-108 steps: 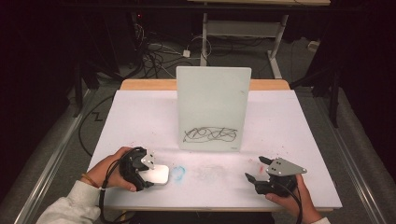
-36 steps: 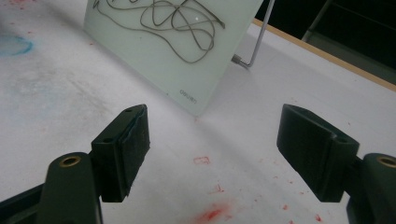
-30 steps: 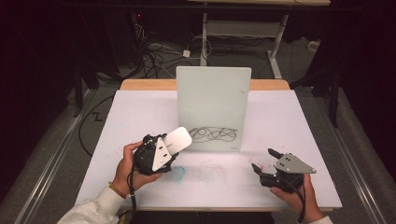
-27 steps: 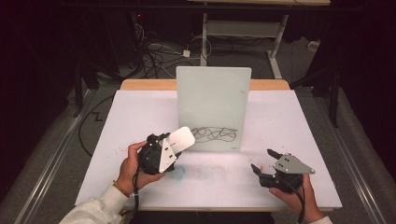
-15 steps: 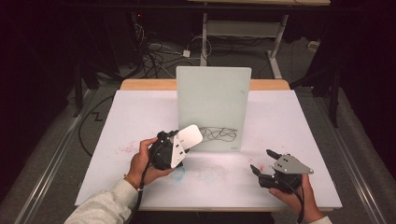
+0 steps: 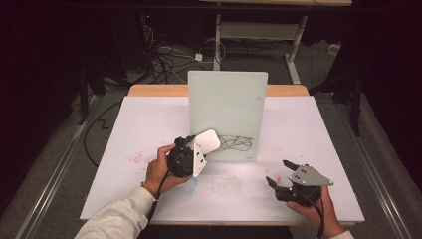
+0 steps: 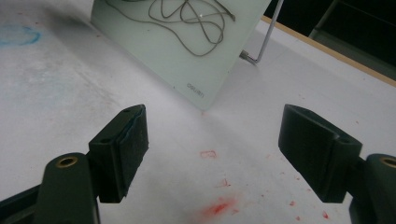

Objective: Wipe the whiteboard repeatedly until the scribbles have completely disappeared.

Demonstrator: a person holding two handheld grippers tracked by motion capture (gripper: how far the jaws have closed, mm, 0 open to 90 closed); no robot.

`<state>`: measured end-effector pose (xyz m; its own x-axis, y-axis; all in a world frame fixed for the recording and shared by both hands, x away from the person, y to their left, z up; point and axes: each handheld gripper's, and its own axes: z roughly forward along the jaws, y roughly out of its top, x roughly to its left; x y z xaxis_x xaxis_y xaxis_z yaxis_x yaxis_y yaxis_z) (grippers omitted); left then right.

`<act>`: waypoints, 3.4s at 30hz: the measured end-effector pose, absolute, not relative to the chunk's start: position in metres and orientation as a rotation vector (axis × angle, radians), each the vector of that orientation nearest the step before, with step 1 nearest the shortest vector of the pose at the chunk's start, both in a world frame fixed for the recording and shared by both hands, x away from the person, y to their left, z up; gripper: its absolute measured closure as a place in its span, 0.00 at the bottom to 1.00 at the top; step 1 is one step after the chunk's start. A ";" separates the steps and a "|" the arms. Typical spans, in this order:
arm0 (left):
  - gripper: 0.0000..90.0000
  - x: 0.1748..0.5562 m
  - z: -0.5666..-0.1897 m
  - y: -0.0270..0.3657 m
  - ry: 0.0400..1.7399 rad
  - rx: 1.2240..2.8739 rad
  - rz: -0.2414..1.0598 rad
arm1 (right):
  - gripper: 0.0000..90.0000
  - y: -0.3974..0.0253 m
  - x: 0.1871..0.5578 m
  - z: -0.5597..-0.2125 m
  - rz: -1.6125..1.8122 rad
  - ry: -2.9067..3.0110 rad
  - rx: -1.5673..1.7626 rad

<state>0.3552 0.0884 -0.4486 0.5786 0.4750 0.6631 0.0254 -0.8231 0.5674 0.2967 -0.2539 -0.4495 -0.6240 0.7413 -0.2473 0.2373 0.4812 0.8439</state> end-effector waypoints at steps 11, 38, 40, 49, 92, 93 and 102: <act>0.33 0.354 -0.457 0.076 0.371 2.293 1.193 | 0.27 -0.252 0.297 -0.451 1.069 2.140 0.792; 0.32 0.353 -0.457 0.087 0.293 2.368 1.306 | 0.27 -0.251 0.295 -0.451 1.062 2.167 0.768; 0.32 0.353 -0.456 0.090 0.297 2.376 1.303 | 0.27 -0.251 0.295 -0.451 1.059 2.166 0.768; 0.32 0.347 -0.472 0.064 0.175 2.456 1.331 | 0.27 -0.250 0.296 -0.451 1.058 2.160 0.775; 0.32 0.358 -0.463 -0.034 0.081 2.420 1.459 | 0.27 -0.259 0.296 -0.447 1.081 2.113 0.811; 0.32 0.358 -0.463 -0.034 0.081 2.420 1.459 | 0.27 -0.259 0.296 -0.447 1.081 2.113 0.811; 0.32 0.361 -0.453 0.004 0.182 2.382 1.459 | 0.27 -0.258 0.296 -0.447 1.082 2.114 0.803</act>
